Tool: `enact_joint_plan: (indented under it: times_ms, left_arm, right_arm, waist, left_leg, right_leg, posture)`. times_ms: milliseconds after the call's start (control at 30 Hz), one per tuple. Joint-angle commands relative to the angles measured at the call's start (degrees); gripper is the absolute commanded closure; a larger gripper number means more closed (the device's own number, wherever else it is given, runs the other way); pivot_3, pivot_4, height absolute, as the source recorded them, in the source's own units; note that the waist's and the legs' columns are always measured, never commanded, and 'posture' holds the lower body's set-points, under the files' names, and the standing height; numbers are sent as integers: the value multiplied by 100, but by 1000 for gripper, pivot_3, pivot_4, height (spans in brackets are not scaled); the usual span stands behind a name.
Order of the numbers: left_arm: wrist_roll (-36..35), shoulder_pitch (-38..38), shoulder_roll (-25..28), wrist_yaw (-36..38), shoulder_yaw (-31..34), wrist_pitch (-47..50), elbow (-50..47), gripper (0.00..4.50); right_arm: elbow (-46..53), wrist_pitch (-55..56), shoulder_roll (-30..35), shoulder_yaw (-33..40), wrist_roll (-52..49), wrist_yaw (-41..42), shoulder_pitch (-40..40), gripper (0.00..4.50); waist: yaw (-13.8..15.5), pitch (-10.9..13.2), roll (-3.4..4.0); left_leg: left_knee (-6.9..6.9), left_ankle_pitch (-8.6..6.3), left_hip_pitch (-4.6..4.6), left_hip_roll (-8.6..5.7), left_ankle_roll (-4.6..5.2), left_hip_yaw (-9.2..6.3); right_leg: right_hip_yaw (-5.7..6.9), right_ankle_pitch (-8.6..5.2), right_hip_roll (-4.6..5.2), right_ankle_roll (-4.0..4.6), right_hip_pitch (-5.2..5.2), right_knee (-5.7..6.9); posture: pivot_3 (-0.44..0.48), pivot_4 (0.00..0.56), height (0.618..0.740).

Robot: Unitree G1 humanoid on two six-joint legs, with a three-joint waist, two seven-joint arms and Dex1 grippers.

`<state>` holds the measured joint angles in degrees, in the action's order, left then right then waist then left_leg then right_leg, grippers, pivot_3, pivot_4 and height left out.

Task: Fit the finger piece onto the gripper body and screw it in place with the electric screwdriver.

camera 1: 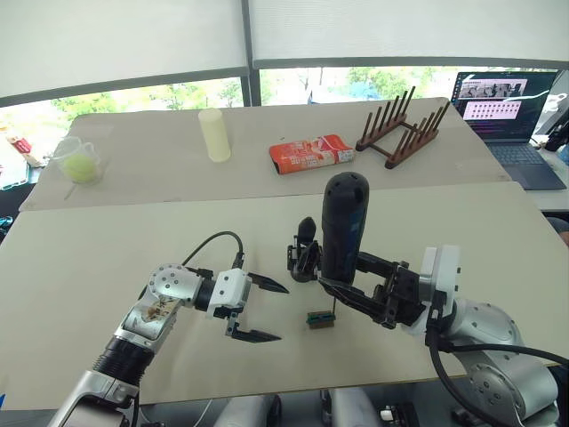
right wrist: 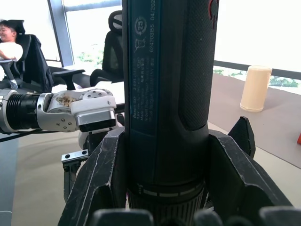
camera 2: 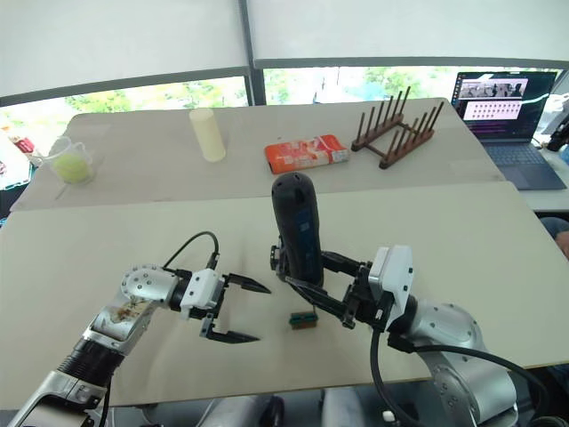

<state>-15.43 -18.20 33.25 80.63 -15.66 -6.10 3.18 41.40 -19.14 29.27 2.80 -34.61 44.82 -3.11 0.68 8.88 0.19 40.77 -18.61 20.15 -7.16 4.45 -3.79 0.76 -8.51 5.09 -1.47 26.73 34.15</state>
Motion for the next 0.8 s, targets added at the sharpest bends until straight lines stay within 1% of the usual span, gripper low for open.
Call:
enact_joint_plan:
  times_ms: [33, 800]
  left_arm:
    - [11, -83, 0, 11, 6, -103, -58, 0]
    - [26, -91, 3, 2, -6, -97, -98, 0]
  right_arm:
    - [186, 122, 13, 33, -151, -28, 130, 2605]
    - [143, 82, 88, -35, -183, -1, 129, 2605]
  waist:
    - [0, 0, 0]
    - [1, 0, 0]
  left_leg:
    - [0, 0, 0, 0, 0, 0]
    - [0, 0, 0, 0, 0, 0]
  right_leg:
    - [0, 0, 0, 0, 0, 0]
    - [0, 0, 1, 0, 0, 0]
  posture:
    - [0, 150, 740]
    - [0, 150, 740]
